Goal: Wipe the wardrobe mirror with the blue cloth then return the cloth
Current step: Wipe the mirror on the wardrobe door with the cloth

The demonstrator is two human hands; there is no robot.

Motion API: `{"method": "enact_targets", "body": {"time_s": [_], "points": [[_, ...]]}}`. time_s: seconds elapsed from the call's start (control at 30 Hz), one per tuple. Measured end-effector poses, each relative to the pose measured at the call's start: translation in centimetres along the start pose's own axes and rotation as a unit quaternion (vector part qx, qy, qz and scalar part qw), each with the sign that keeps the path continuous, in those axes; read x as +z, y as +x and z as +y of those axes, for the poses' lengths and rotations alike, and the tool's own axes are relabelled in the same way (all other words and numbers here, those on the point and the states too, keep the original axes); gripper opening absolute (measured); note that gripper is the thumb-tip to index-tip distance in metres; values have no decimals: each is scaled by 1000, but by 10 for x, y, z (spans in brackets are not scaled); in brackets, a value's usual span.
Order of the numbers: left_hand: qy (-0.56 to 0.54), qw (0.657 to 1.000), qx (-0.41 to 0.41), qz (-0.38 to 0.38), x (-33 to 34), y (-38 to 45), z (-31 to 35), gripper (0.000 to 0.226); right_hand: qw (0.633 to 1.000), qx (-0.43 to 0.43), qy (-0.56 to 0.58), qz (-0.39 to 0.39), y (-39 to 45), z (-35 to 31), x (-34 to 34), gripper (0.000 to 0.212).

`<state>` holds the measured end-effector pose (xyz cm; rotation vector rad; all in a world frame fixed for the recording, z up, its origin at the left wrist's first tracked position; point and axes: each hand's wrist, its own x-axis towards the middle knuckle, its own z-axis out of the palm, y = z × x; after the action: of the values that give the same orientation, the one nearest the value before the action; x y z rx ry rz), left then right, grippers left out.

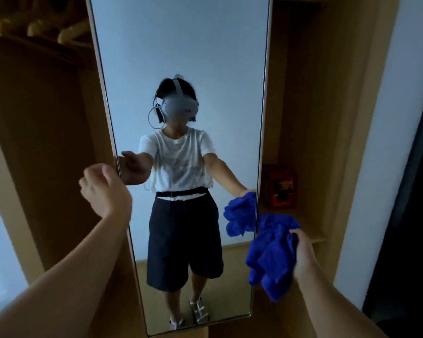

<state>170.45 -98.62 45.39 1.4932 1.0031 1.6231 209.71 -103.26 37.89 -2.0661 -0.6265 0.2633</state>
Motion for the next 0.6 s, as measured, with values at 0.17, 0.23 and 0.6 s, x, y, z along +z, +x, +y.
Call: {"method": "enact_targets", "body": {"time_s": [0.17, 0.23, 0.6], "points": [[-98, 985, -98, -106, 4, 61, 7, 57, 998, -50, 28, 34, -7, -22, -49, 97], [-156, 966, -120, -165, 5, 73, 17, 59, 987, -82, 131, 38, -93, -9, -81, 86], [-180, 956, -150, -177, 34, 70, 56, 66, 815, -47, 575, 49, -243, -103, -149, 64]]}}
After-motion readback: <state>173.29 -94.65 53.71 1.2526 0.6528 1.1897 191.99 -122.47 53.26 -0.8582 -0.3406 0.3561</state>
